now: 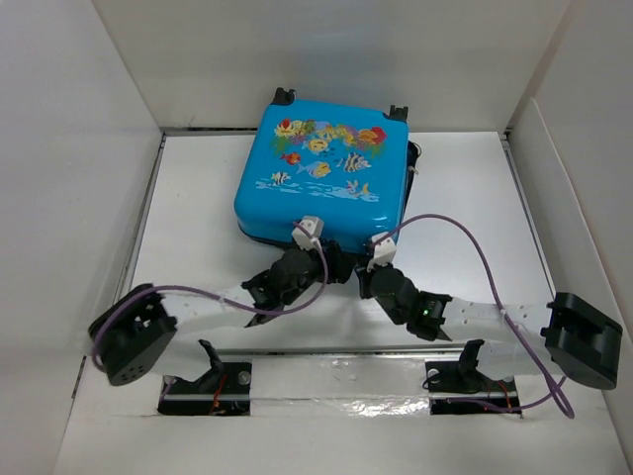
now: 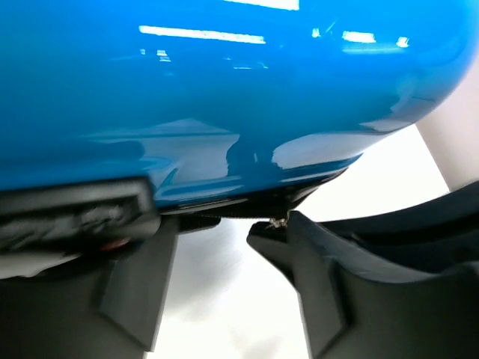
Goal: Pack the luggage
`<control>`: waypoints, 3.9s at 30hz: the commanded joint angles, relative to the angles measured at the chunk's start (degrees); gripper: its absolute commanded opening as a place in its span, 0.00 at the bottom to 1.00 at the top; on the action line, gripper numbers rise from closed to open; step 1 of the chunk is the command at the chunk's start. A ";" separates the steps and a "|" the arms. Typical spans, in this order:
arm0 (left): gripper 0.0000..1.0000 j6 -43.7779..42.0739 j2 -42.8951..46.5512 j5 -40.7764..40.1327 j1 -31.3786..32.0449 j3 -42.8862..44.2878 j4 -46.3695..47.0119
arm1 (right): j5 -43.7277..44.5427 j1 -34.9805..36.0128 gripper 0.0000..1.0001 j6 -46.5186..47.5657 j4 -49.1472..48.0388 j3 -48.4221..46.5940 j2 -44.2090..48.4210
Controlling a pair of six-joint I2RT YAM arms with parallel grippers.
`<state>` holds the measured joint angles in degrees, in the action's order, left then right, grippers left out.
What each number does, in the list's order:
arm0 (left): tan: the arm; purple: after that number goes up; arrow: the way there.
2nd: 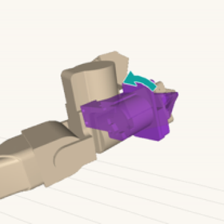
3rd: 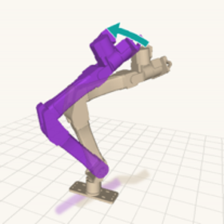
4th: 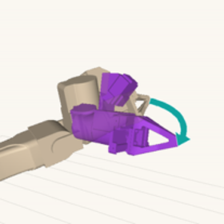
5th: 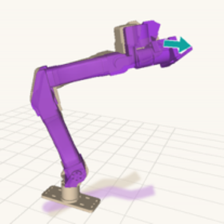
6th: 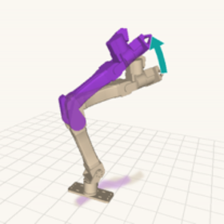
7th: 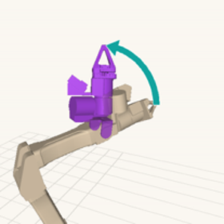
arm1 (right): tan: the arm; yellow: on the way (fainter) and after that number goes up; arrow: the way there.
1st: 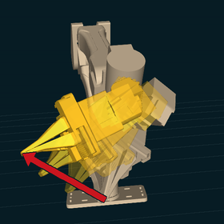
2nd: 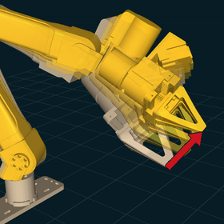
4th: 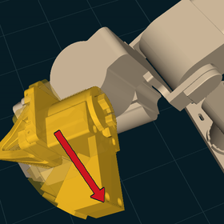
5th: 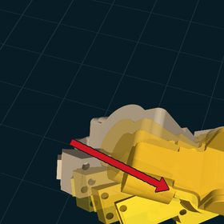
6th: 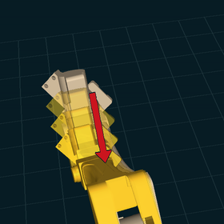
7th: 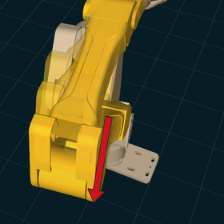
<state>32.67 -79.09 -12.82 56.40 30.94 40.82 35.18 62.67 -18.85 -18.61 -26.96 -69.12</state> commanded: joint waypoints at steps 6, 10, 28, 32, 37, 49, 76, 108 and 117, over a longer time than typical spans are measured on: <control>0.61 -0.49 31.43 -7.45 -4.80 2.10 -22.87 | -15.05 0.69 0.00 -2.42 -9.08 1.82 2.24; 0.53 0.81 37.25 -12.84 -13.73 5.44 -25.70 | -15.49 0.69 0.00 -2.16 -8.99 1.74 2.06; 0.32 25.95 2.03 25.56 -60.36 3.08 -0.48 | -16.81 -0.89 0.00 2.24 -2.92 -1.07 3.92; 0.32 25.26 -2.91 27.32 -56.59 2.73 2.16 | -19.53 -0.89 0.00 3.12 -4.76 -4.14 -0.29; 0.32 23.42 -5.99 26.36 -47.37 2.46 6.55 | -20.68 2.88 0.00 6.80 -4.68 -17.83 -11.80; 0.32 12.77 -0.20 28.29 -41.64 -2.19 5.59 | -25.30 14.93 0.00 14.19 -1.50 -46.26 -31.60; 0.72 16.38 20.20 16.24 -39.52 -12.57 3.57 | -25.95 17.58 0.82 9.89 13.84 -28.76 -3.93; 0.39 7.77 11.24 23.63 -38.48 -14.50 1.37 | -60.65 -68.75 0.66 0.92 3.75 -26.37 -17.34; 0.39 8.11 14.74 13.62 -23.28 -15.02 -2.06 | -69.27 -54.07 0.67 8.82 14.72 -49.30 -37.29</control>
<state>40.01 -66.76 -1.50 27.90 16.67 37.36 -18.46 -3.75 -11.79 -7.35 -69.06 -102.54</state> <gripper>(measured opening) 0.387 0.657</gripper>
